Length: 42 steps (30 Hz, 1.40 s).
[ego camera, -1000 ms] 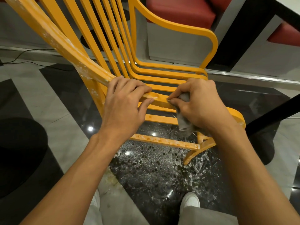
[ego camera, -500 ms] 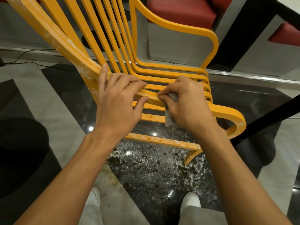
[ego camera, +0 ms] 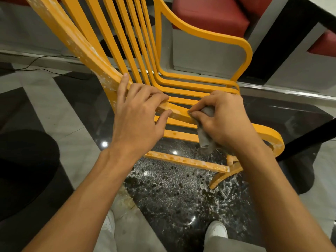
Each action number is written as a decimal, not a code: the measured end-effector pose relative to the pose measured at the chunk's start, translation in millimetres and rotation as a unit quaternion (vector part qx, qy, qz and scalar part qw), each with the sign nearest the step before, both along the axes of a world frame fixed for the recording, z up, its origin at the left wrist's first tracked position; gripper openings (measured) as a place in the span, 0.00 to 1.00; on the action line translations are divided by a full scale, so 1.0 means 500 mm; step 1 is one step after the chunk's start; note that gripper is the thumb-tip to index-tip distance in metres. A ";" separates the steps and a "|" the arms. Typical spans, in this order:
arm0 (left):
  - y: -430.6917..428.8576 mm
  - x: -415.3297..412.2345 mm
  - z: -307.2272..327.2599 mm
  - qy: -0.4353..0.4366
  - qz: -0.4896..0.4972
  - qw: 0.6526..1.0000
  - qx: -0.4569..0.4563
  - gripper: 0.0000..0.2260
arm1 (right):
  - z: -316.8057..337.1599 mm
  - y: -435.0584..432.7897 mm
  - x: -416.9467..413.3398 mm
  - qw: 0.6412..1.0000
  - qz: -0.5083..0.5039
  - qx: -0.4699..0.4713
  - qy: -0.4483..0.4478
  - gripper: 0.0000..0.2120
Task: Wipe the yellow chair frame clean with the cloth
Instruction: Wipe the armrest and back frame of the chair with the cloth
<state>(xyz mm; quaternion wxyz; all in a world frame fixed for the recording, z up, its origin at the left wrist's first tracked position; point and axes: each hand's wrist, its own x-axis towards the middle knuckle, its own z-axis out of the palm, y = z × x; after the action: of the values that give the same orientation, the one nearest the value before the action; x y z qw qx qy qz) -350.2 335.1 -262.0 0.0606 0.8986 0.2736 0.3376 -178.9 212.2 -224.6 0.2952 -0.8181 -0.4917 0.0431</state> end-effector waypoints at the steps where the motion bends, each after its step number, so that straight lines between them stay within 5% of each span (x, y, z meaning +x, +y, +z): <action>1: -0.002 0.000 0.000 -0.011 -0.005 1.000 -0.002 0.14 | -0.004 0.002 0.000 1.000 -0.013 0.011 -0.010 0.02; 8: -0.028 -0.026 0.011 -0.108 -0.015 0.994 -0.023 0.11 | -0.018 0.011 -0.045 0.997 0.044 0.050 -0.027 0.03; 16: -0.040 -0.090 -0.006 -0.233 0.113 0.955 -0.142 0.17 | -0.020 0.023 -0.053 0.997 -0.002 0.059 -0.039 0.03; 26: -0.006 -0.063 -0.016 -0.208 0.149 0.908 -0.332 0.44 | -0.018 0.043 -0.051 0.998 -0.007 0.061 -0.035 0.03; 42: 0.004 -0.048 -0.018 -0.226 0.134 0.905 -0.334 0.43 | -0.009 0.039 -0.031 0.999 0.028 0.028 -0.005 0.03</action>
<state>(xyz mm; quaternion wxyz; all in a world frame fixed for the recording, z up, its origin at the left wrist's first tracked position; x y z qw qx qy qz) -374.1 337.0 -271.1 0.3716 0.6801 0.4675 0.4252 -194.4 231.6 -229.0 0.3142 -0.7954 -0.5171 0.0338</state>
